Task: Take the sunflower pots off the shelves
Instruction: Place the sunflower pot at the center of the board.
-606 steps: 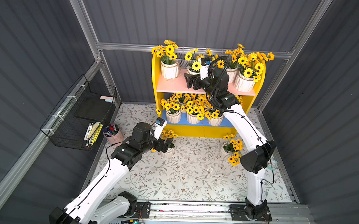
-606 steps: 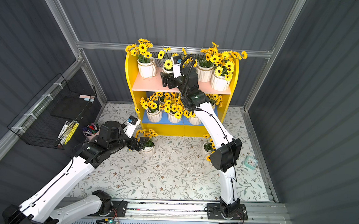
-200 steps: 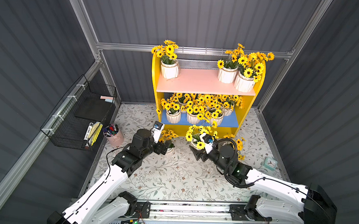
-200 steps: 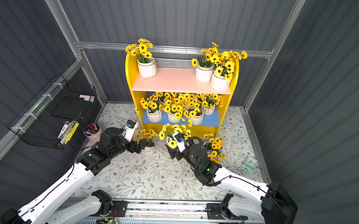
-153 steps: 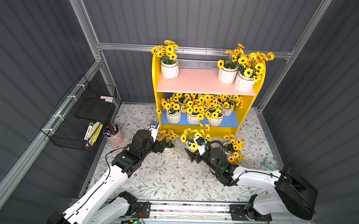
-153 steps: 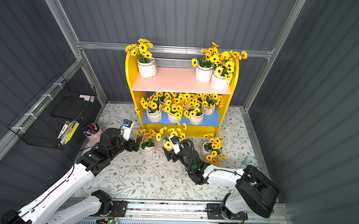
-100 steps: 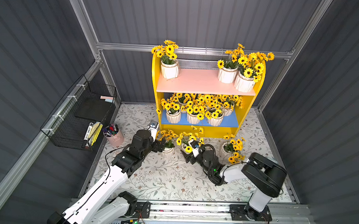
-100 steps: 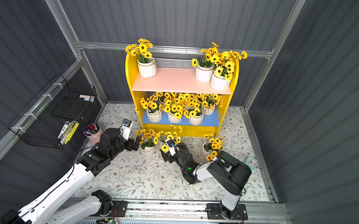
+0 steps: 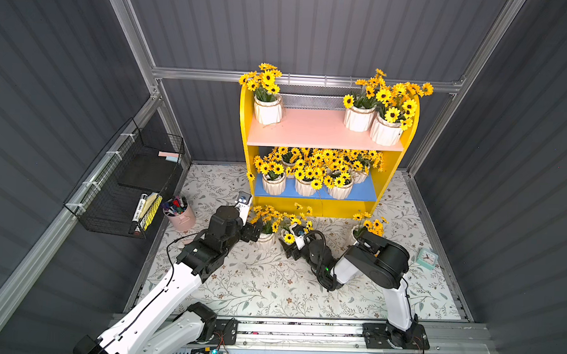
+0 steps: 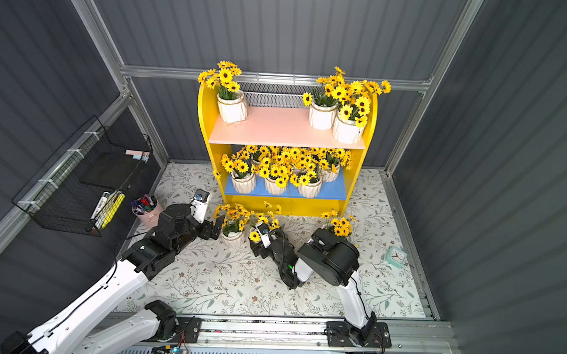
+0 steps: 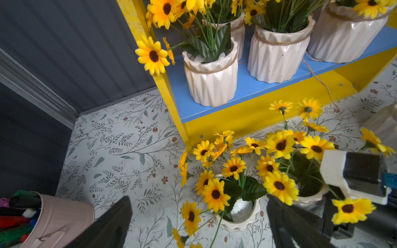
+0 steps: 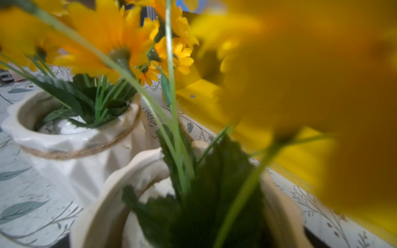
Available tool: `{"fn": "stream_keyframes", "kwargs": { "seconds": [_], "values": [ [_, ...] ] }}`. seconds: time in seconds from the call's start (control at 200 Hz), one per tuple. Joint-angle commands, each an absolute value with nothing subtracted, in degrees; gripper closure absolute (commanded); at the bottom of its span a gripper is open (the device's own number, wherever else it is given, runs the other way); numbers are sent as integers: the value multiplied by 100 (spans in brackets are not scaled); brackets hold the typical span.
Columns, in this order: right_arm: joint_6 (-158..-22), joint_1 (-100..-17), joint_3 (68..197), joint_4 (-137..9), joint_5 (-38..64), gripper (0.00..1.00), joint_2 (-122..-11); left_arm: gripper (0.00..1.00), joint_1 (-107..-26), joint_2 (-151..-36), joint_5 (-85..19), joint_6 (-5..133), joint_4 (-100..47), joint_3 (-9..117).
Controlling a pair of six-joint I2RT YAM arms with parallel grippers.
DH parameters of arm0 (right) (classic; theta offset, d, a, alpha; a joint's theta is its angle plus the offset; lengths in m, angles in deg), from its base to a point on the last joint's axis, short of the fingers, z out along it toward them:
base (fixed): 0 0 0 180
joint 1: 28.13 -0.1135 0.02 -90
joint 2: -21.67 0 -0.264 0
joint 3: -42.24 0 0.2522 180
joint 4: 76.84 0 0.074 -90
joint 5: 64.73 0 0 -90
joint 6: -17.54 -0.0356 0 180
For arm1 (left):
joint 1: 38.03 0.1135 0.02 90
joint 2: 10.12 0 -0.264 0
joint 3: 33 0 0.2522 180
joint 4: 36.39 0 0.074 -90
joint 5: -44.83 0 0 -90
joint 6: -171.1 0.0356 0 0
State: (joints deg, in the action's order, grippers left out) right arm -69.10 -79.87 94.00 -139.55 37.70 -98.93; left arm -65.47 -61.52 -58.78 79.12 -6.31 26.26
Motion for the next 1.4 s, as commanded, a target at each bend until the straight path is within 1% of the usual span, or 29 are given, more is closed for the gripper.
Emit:
{"fn": "stream_keyframes", "kwargs": {
  "seconds": [0.0,0.02,0.035,0.065,0.095,0.145,0.175,0.205,0.22,0.405,0.485,0.695,0.875,1.085,1.201,1.291,1.396],
  "values": [
    [-7046,-8020,9633,-14418,3816,100,-10151,0,-6580,-6066,-5903,8004,-759,2549],
    [-7044,-8022,9652,-14415,3760,100,-10185,0,-6580,-6066,-5893,8003,-760,2550],
    [-7052,-8022,9664,-14415,3731,96,-10216,1,-6580,-6066,-5895,8000,-760,2547],
    [-7083,-8020,9712,-14415,3690,81,-10287,1,-6580,-6070,-5894,8004,-755,2552],
    [-7116,-8022,9732,-14414,3640,68,-10333,1,-6580,-6067,-5890,8005,-760,2553],
    [-7122,-8024,9755,-14417,3606,39,-10428,1,-6589,-6077,-5873,8013,-752,2556],
    [-7123,-8033,9753,-14412,3651,25,-10449,1,-6589,-6083,-5864,8022,-751,2561],
    [-7131,-8042,9727,-14417,3707,4,-10454,1,-6586,-6088,-5848,8020,-743,2571],
    [-7131,-8050,9710,-14409,3736,1,-10450,1,-6593,-6091,-5834,8025,-742,2570],
    [-7260,-8060,9349,-14129,3892,1,-10039,1,-6615,-6135,-5713,8046,-707,2596],
    [-7269,-8067,9255,-13818,3675,1,-9823,1,-6618,-6142,-5666,8046,-713,2594],
    [-7356,-8104,8947,-13787,3704,1,-9583,1,-6633,-6136,-5644,8066,-696,2604],
    [-7319,-8121,8601,-13504,3566,1,-9143,1,-6633,-6101,-5601,8076,-685,2626],
    [-7329,-8121,8423,-12476,3493,1,-8391,1,-6632,-6124,-5477,8038,-648,2657],
    [-7379,-8121,8369,-12392,3503,1,-8233,1,-6633,-6088,-5480,8040,-654,2653],
    [-7371,-8135,8326,-12389,3299,1,-8152,1,-6628,-6097,-5466,8026,-648,2656],
    [-7432,-8156,8243,-12032,3441,1,-7897,1,-6632,-6107,-5454,8025,-628,2674]
  ]
}}
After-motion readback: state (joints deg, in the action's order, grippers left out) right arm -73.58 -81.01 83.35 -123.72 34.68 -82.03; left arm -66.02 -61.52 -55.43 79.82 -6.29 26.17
